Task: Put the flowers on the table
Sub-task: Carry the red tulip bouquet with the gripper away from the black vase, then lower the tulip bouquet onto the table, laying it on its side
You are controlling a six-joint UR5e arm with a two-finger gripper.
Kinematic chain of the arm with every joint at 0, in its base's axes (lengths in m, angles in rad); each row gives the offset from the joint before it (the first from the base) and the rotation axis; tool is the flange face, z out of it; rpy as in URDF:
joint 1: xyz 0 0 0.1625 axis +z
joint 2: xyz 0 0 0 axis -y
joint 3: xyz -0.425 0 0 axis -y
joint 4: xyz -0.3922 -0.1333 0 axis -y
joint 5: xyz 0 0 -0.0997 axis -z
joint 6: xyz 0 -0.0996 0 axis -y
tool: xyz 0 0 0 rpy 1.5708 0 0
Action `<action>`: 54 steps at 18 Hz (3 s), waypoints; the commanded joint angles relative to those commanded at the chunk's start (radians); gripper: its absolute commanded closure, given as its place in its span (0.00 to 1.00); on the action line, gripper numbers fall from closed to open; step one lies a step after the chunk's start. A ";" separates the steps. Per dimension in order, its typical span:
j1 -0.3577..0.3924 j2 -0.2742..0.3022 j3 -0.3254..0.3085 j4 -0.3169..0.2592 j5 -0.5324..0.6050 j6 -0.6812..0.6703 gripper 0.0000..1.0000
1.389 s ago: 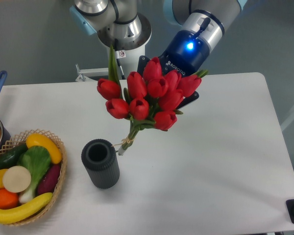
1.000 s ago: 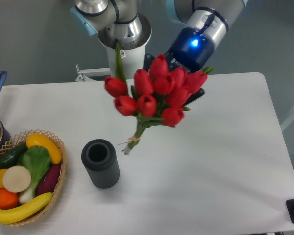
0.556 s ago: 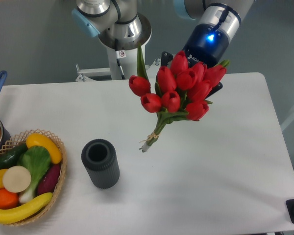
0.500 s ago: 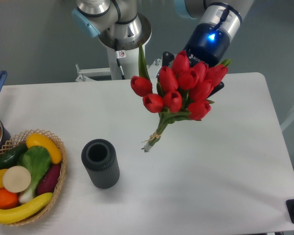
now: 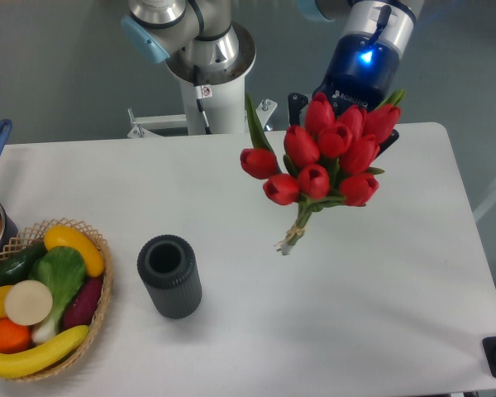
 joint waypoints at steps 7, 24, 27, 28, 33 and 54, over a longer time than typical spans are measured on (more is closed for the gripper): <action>-0.008 0.005 -0.046 -0.005 0.170 0.104 0.63; -0.221 -0.101 -0.118 -0.075 0.850 0.365 0.62; -0.251 -0.146 -0.114 -0.093 0.965 0.425 0.62; -0.265 -0.162 -0.110 -0.109 0.994 0.443 0.62; -0.337 -0.248 -0.110 -0.137 1.143 0.448 0.62; -0.368 -0.353 -0.078 -0.112 1.134 0.423 0.00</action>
